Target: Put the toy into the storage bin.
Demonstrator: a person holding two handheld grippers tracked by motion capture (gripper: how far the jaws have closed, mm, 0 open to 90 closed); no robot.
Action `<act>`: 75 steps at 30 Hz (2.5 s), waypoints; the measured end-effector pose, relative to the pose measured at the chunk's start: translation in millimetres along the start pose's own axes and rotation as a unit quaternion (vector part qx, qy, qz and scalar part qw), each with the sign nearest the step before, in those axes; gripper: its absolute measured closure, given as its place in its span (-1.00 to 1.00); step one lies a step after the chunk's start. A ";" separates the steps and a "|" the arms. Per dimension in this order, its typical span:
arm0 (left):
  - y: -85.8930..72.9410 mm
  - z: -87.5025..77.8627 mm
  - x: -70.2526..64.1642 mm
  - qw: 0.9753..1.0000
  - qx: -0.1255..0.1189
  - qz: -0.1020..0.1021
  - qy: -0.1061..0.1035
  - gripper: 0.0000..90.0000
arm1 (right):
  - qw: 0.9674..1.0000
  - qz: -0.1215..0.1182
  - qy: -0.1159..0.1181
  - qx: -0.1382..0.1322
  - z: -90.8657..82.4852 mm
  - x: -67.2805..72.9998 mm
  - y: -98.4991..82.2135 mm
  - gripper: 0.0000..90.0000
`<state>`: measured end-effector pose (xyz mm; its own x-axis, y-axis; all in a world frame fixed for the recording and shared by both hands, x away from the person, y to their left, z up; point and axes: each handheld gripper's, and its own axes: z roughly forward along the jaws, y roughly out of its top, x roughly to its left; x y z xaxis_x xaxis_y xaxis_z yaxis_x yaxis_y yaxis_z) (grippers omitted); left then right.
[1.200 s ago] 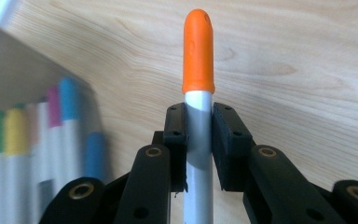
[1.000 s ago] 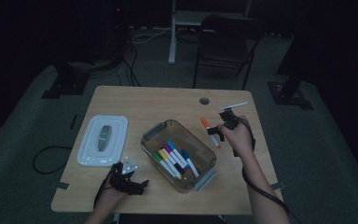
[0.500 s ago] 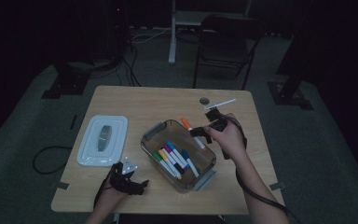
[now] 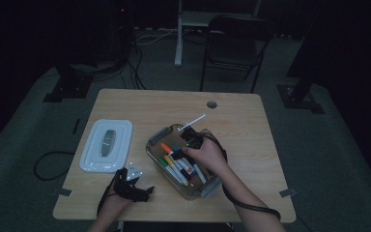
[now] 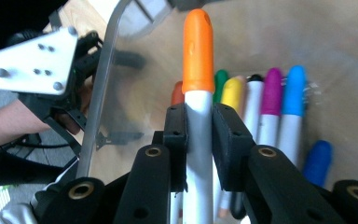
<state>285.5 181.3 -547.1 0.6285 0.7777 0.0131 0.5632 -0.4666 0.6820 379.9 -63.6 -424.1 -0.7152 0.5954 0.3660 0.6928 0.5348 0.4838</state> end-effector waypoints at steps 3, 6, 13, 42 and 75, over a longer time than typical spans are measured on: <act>0.0 0.0 0.0 1.000 0.000 0.000 0.000 -0.98 | 1.000 -0.002 0.005 0.017 16.0 3.5 0.9 0.70; 0.0 0.0 0.0 1.000 0.000 0.000 0.000 -0.99 | 0.999 -0.003 0.006 0.035 29.6 6.5 0.7 0.70; 0.0 0.1 -0.1 1.000 -0.001 -0.001 0.000 -0.98 | 0.998 -0.002 0.011 0.065 50.1 6.9 -2.0 0.68; -0.1 0.1 -0.1 1.000 -0.001 0.000 0.001 -0.98 | 0.995 -0.055 -0.004 -0.085 -35.7 -14.0 -24.7 -0.22; -0.1 0.0 0.0 1.000 0.000 0.001 0.001 -0.98 | 0.969 0.048 -0.142 -0.197 -89.7 -113.7 -112.7 -0.31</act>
<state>285.4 181.3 -547.1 0.6286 0.7776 0.0148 0.5627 -0.4679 0.6815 374.8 -245.4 -448.9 -0.5562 0.8017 0.2187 0.6261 0.2313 0.7446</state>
